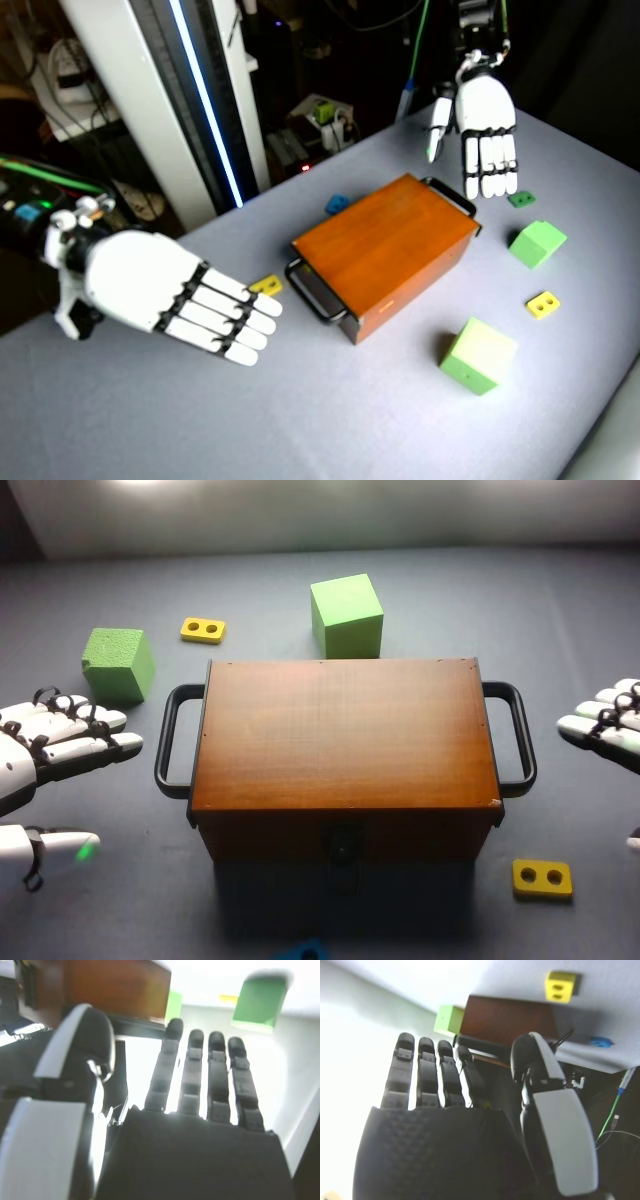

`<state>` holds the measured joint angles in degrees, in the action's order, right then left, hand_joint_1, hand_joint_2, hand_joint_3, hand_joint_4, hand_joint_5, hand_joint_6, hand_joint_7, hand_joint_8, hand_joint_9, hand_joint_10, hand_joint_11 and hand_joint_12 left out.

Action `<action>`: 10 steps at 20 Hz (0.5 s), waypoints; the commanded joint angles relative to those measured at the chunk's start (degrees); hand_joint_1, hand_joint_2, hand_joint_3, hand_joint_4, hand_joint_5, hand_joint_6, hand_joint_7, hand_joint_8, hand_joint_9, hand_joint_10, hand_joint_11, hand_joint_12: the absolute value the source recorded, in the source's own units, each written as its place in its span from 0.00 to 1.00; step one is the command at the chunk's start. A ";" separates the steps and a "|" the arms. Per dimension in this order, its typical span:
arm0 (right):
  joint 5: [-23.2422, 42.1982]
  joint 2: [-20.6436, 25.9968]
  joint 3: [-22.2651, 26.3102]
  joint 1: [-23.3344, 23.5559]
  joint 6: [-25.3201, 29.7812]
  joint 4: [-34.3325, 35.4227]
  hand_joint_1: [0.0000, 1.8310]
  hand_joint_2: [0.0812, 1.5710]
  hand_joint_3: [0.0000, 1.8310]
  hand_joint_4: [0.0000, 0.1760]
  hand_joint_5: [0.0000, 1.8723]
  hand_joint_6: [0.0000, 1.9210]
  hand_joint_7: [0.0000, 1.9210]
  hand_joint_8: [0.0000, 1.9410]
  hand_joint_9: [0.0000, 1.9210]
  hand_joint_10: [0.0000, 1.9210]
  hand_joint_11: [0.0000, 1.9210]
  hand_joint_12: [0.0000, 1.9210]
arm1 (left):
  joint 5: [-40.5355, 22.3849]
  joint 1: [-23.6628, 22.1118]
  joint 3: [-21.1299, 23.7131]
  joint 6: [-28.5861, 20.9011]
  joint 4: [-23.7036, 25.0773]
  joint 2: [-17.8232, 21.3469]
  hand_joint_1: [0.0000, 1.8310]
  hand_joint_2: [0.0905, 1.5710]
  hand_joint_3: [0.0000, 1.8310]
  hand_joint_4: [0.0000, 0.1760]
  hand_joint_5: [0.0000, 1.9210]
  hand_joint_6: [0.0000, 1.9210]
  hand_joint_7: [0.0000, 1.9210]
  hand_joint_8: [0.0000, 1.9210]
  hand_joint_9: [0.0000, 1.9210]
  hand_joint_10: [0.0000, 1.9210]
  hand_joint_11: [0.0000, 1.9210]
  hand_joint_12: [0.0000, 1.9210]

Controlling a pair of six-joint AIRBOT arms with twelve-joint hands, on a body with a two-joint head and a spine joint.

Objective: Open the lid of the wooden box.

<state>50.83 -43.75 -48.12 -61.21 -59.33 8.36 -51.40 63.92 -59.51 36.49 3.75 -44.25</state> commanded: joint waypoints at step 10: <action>-1.56 -3.65 -2.81 4.34 0.99 -3.30 0.33 0.87 0.00 0.00 0.00 0.00 0.00 0.00 0.00 0.00 0.00 0.00 | -4.13 -0.88 -1.29 -2.18 1.01 -1.82 0.10 0.88 0.00 0.00 0.06 0.00 0.00 0.00 0.00 0.00 0.00 0.00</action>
<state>43.57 -47.55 -50.94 -57.28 -58.54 5.23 -50.00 63.48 -60.58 34.52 5.89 -46.04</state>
